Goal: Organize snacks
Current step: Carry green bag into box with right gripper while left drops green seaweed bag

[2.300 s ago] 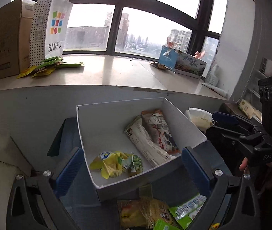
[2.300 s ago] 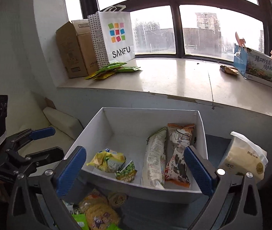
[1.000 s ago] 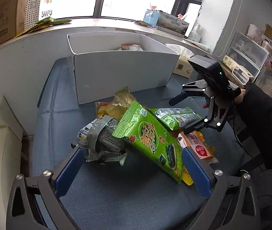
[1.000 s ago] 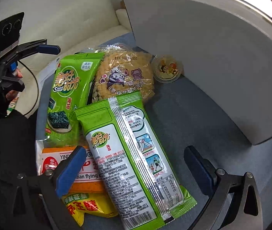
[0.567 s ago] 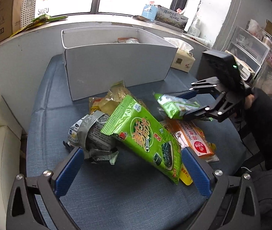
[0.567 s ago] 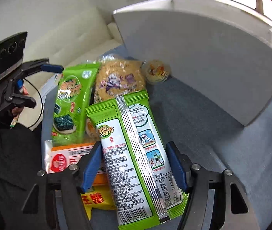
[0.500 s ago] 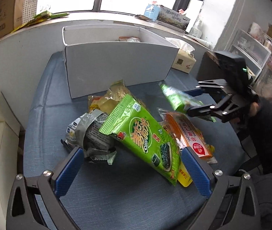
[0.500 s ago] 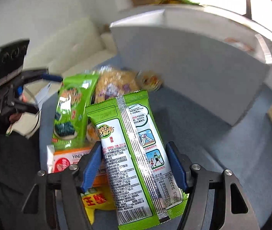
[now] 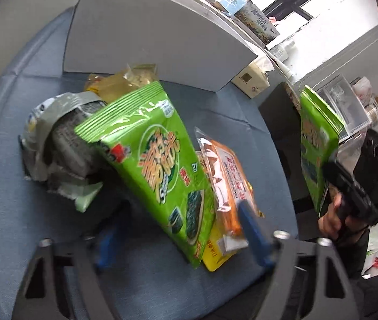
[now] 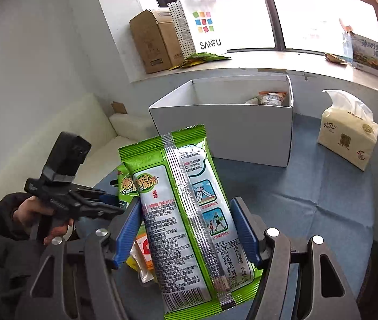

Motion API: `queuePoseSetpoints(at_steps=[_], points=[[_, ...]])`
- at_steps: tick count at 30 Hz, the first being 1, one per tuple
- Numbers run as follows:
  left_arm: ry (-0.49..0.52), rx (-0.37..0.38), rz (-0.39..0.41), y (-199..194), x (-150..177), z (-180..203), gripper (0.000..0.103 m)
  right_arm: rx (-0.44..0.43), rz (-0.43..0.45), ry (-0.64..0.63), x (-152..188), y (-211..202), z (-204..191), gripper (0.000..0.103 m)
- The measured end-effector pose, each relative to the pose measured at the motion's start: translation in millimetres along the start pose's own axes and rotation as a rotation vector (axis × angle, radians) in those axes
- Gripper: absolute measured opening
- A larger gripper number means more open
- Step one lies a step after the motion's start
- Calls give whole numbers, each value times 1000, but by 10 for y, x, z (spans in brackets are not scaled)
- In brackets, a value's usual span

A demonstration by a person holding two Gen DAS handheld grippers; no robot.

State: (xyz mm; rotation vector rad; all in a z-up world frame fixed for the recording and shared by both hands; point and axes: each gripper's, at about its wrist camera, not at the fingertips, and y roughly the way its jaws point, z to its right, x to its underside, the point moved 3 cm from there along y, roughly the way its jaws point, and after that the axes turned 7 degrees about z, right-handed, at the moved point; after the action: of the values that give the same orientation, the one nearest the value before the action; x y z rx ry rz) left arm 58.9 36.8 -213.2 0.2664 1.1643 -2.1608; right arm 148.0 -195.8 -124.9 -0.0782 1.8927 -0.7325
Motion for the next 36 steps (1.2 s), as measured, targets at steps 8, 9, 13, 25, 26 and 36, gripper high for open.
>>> queuePoseSetpoints(at_steps=[8, 9, 13, 25, 26, 36], points=[[26, 31, 71, -111, -3, 81, 14, -1, 3, 10, 19, 78, -92, 71], [61, 19, 97, -188, -17, 131, 14, -2, 5, 24, 19, 85, -69, 71], [225, -44, 209, -516, -59, 419, 14, 35, 23, 54, 12, 80, -56, 71], [309, -29, 430, -1026, -1106, 690, 14, 225, 181, 128, -855, 123, 32, 71], [316, -38, 446, -1043, -1255, 696, 14, 224, 191, 134, -975, 176, 62, 71], [333, -280, 385, -531, -2525, 388, 14, 367, 147, 169, -1909, 1119, 520, 71]])
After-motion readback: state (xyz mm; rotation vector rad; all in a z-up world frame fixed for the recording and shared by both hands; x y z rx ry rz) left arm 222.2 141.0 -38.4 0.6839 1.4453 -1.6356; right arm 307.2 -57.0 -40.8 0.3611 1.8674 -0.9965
